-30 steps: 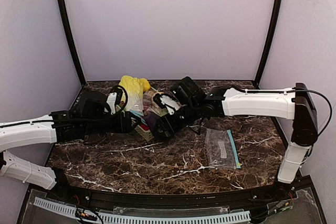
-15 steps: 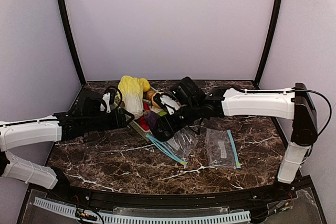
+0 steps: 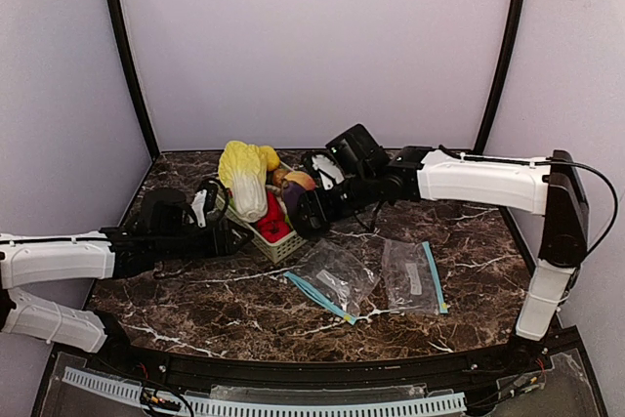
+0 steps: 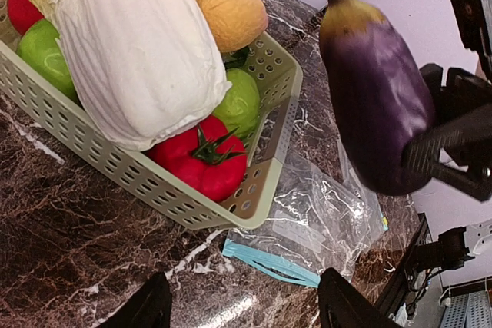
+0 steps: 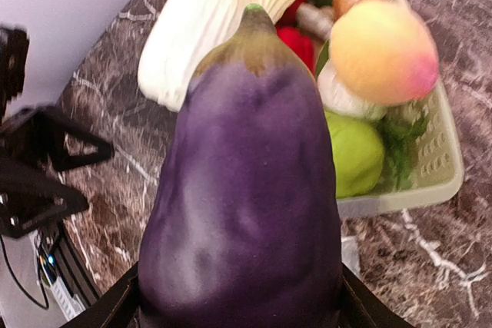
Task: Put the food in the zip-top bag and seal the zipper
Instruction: Place the fake vegetable in the bin.
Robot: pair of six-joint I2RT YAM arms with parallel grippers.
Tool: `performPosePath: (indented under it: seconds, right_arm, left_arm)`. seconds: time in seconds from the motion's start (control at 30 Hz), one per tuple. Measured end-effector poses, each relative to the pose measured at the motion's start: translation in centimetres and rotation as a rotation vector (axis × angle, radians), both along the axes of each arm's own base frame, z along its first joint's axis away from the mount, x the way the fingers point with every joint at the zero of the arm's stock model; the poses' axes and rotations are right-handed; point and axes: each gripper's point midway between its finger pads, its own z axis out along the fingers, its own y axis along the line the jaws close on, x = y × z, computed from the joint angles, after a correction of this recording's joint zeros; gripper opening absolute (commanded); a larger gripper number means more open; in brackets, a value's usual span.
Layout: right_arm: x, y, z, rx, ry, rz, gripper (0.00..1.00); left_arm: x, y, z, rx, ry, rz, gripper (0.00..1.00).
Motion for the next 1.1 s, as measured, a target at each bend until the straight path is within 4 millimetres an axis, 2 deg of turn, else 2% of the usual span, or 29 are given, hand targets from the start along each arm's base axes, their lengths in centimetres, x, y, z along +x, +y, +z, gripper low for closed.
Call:
performPosePath:
  seconds: [0.1,0.17,0.23,0.37,0.47,0.57,0.67,0.7,0.83,0.93,1.03,1.1]
  right_arm:
    - [2.8,0.5,2.3,0.042,-0.039,-0.046,0.45]
    - [4.6,1.9,3.7,0.069,-0.07,-0.059,0.45]
    - [5.9,3.2,3.9,0.07,-0.085,-0.063,0.46]
    - [7.5,4.4,1.4,0.015,-0.075,-0.081,0.53]
    - [7.8,4.0,-1.3,-0.055,-0.048,-0.096,0.67]
    - [7.6,3.4,-2.8,-0.105,-0.024,-0.099,0.81]
    - [7.4,3.3,-2.6,-0.115,-0.029,-0.081,0.94]
    - [7.4,3.3,-2.4,-0.115,-0.037,-0.072,0.95]
    - [6.6,2.6,-0.7,-0.12,-0.081,-0.03,0.96]
    - [4.9,0.7,1.4,-0.131,-0.114,0.001,0.91]
    - [1.6,-1.2,3.8,-0.135,-0.148,0.057,0.85]
    - [-0.7,-1.6,4.2,-0.148,-0.16,0.102,0.81]
  left_arm:
    - [-0.1,0.2,0.8,-0.012,-0.017,0.003,0.66]
    - [-0.2,0.2,1.1,-0.019,-0.022,0.005,0.66]
    - [-0.3,0.3,1.2,-0.021,-0.021,0.006,0.66]
    - [-0.5,0.4,1.3,-0.026,-0.015,0.01,0.66]
    - [-0.6,0.5,1.7,-0.035,-0.016,0.012,0.66]
    - [-0.8,0.6,2.0,-0.043,-0.016,0.011,0.67]
    - [-1.0,0.6,2.1,-0.046,-0.015,0.008,0.67]
    - [-1.0,0.6,2.1,-0.046,-0.012,0.007,0.69]
    - [-1.3,0.6,1.8,-0.043,0.005,0.002,0.7]
    - [-1.4,0.6,1.9,-0.05,0.011,-0.001,0.7]
    - [-1.6,0.5,2.1,-0.06,0.015,-0.005,0.71]
    - [-1.6,0.5,2.1,-0.065,0.02,-0.007,0.7]
